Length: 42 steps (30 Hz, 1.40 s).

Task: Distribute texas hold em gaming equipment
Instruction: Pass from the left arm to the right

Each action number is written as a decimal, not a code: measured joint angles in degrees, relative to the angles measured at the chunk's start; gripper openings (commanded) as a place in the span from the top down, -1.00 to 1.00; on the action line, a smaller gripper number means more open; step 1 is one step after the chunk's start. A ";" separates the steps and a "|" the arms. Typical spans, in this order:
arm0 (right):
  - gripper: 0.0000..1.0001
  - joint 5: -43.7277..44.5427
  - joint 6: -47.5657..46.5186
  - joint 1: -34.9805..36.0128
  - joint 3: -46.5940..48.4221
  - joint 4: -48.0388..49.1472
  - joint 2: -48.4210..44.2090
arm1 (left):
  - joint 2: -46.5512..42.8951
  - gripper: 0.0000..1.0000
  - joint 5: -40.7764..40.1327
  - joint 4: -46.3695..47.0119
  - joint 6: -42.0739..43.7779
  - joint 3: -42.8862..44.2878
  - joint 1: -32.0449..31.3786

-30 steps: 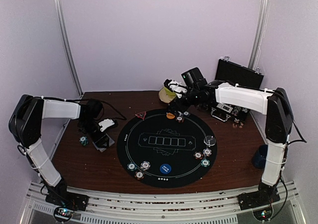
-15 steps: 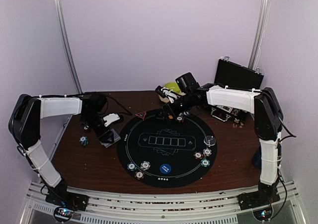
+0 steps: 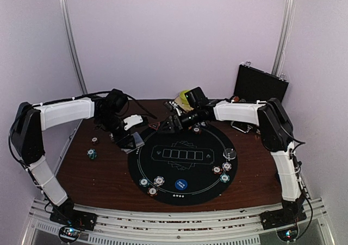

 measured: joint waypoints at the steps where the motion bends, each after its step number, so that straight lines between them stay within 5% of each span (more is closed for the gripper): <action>1: -0.77 -0.94 1.22 0.00 0.44 0.98 0.57 | 0.00 0.28 -0.02 -0.28 0.00 0.46 -0.83; 30: -0.56 -12.44 17.00 5.09 4.02 9.57 8.59 | 0.35 0.28 -0.66 -2.54 -0.09 2.64 -8.02; 38: -0.17 -13.31 19.74 5.79 4.15 11.54 9.22 | 1.20 0.28 -1.03 -2.54 -0.13 2.64 -8.74; 42: 0.26 -13.94 21.81 5.79 4.15 13.38 9.62 | 1.31 0.28 -1.16 -2.56 -0.24 2.64 -9.29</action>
